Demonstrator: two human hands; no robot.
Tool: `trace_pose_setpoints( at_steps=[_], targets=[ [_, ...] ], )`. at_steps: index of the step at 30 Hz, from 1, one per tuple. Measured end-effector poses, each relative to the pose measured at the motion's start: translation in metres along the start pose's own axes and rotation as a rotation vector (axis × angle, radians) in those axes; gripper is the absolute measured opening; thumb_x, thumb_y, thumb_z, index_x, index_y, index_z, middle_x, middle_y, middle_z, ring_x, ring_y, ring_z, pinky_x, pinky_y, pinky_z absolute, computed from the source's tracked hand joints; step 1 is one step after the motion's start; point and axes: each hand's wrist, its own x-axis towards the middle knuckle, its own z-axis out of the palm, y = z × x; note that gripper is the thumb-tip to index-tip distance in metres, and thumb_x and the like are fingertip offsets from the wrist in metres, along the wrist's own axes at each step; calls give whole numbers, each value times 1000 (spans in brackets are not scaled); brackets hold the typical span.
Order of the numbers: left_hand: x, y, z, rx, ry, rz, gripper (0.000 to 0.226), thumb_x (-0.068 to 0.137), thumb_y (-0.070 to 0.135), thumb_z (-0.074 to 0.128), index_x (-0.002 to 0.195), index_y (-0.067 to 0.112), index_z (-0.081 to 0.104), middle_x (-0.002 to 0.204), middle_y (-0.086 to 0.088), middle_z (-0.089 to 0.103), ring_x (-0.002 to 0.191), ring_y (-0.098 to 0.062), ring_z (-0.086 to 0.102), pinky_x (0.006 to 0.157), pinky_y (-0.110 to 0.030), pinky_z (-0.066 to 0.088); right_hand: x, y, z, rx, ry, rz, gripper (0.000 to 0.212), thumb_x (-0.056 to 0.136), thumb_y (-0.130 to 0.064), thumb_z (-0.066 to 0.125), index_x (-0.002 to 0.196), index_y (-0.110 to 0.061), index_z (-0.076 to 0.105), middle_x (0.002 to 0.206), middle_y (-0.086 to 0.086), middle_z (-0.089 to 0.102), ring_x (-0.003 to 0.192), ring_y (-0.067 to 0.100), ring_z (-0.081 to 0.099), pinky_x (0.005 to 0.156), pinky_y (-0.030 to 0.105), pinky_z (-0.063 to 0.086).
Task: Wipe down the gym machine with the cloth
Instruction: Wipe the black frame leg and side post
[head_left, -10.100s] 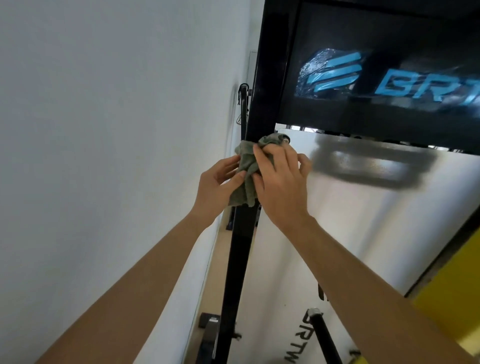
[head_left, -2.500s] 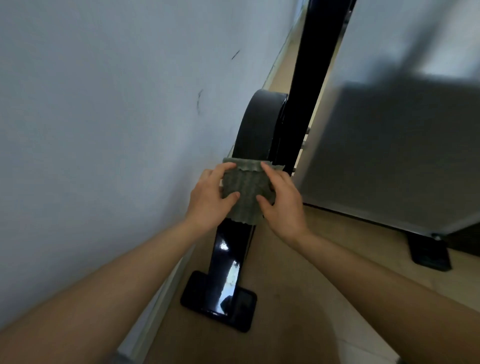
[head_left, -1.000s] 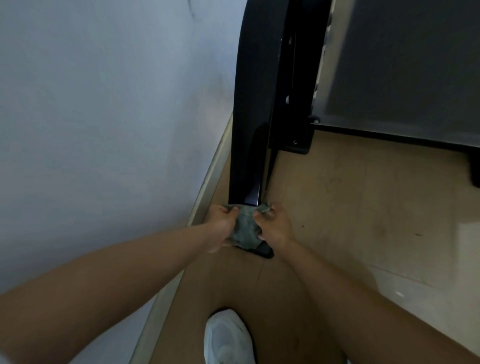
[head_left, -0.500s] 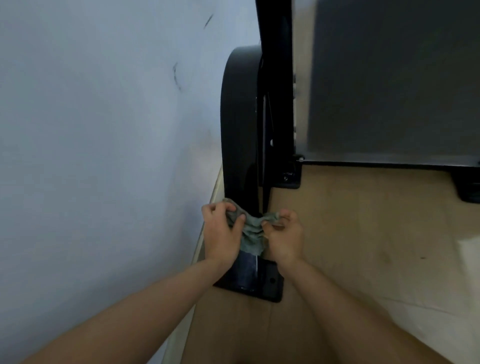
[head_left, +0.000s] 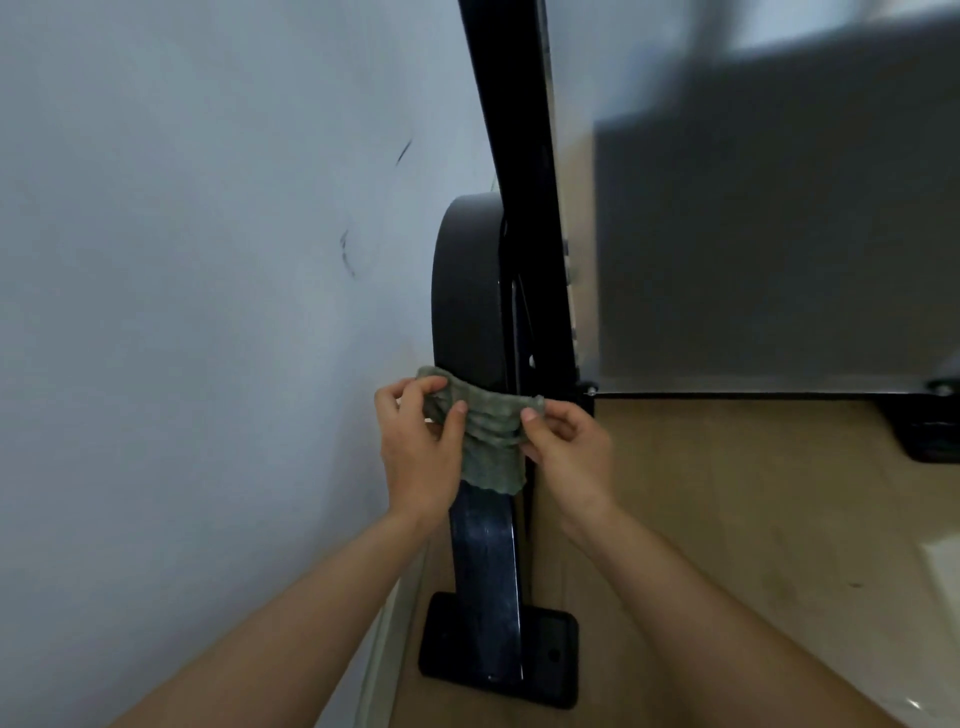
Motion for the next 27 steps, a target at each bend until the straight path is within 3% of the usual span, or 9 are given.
trace_pose_setpoints(
  at_steps=[3,6,8,11,16,19,21,23,27],
  targets=[
    [16,8,1,-27,13,64,36,93,16,72,127,19,61,127,0,43,104,-10,58,87,-30,58,9,-12,9,-5,6,-57,16,91,-9,72,104,-17,70,102,8,74,99,20,72,92,41,59],
    [30,14,1,-48,10,89,45,93,14,72,136,17,59,129,-1,43,110,-10,56,89,-13,52,16,-29,15,4,-26,-123,24,90,-2,71,112,-11,70,105,7,75,100,18,72,89,32,58],
    [40,16,0,-67,5,85,50,93,15,72,140,19,57,128,-1,46,111,-11,56,92,-14,51,19,-40,18,-57,-58,-201,29,89,1,71,115,-10,69,105,2,74,100,12,71,87,22,57],
    [54,21,-2,-156,-25,-12,56,92,20,73,144,23,53,127,-1,53,107,-13,62,94,-29,56,26,-54,24,-213,-85,-342,33,87,1,73,108,-23,68,105,-4,72,97,8,70,83,16,55],
    [59,30,-9,-221,-29,64,56,87,20,79,139,22,58,126,-1,51,104,9,58,84,-9,51,40,-75,31,-529,-148,-545,27,83,0,75,101,-19,70,100,5,68,87,7,66,76,13,53],
    [64,27,-11,-139,-88,193,61,83,23,83,140,25,60,130,1,45,112,-1,56,92,-17,53,46,-96,37,-669,-247,-605,23,84,4,73,99,-14,74,94,4,70,84,11,67,76,17,54],
    [67,24,-11,10,-149,314,63,82,28,82,140,29,59,134,2,43,112,-13,54,99,-28,51,50,-111,41,-720,-365,-563,24,87,4,71,103,-14,76,94,1,74,88,11,70,81,23,58],
    [68,22,-12,103,-161,374,58,82,25,82,136,27,62,131,0,47,107,-18,55,96,-35,53,52,-126,44,-775,-485,-500,25,90,3,68,108,-12,76,98,0,76,94,11,71,88,28,59],
    [74,22,-18,51,8,235,27,84,18,80,111,20,75,104,5,57,86,-14,61,82,-38,57,52,-149,42,-1009,-582,-628,29,90,1,69,114,-15,74,105,-5,72,100,6,67,93,27,57]
  ],
)
